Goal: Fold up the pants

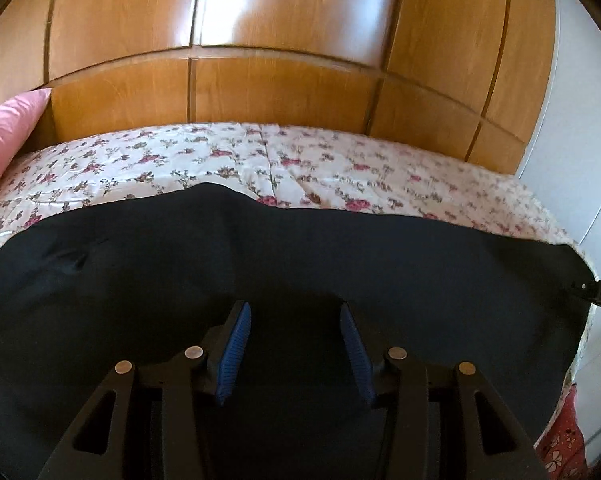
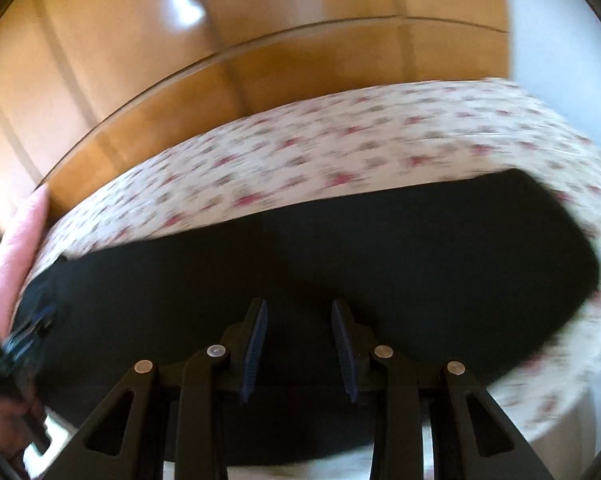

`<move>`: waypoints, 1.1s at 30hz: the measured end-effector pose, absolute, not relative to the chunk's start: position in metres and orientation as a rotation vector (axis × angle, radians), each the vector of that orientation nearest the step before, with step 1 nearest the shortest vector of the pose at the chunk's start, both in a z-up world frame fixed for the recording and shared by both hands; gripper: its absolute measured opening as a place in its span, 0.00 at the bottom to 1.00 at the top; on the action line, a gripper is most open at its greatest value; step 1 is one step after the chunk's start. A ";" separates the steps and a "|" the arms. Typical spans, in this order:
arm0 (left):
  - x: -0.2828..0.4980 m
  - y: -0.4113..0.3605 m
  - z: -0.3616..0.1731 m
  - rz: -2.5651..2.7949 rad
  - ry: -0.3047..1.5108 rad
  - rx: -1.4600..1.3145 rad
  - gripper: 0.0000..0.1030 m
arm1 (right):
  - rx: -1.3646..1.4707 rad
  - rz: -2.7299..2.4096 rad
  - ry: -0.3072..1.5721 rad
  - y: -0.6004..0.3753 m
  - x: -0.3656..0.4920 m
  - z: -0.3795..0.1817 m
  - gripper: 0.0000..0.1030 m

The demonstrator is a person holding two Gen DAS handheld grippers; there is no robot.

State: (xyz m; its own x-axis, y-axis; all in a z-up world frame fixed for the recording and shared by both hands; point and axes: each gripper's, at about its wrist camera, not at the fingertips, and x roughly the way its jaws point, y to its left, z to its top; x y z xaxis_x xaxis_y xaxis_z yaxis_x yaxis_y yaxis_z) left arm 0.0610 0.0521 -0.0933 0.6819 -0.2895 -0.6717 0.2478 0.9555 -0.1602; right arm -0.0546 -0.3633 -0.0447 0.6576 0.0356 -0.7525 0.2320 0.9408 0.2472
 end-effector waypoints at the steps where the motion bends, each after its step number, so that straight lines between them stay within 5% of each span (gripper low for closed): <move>1: 0.062 0.054 -0.093 -0.305 0.762 -0.071 0.46 | 0.367 -0.148 0.837 -0.377 -0.062 -0.042 0.34; 11: 0.060 0.065 -0.091 -0.304 0.765 -0.157 0.46 | 0.831 -0.418 0.669 -0.515 -0.149 -0.054 0.43; 21: 0.076 0.122 -0.073 -0.146 0.748 -0.283 0.46 | 1.053 -0.279 0.578 -0.534 -0.135 -0.090 0.51; 24: 0.075 0.137 -0.075 -0.101 0.742 -0.280 0.46 | 1.021 -0.272 0.582 -0.534 -0.121 -0.089 0.29; 33: 0.070 0.163 -0.096 -0.051 0.750 -0.299 0.46 | 0.868 -0.309 0.544 -0.502 -0.106 -0.029 0.20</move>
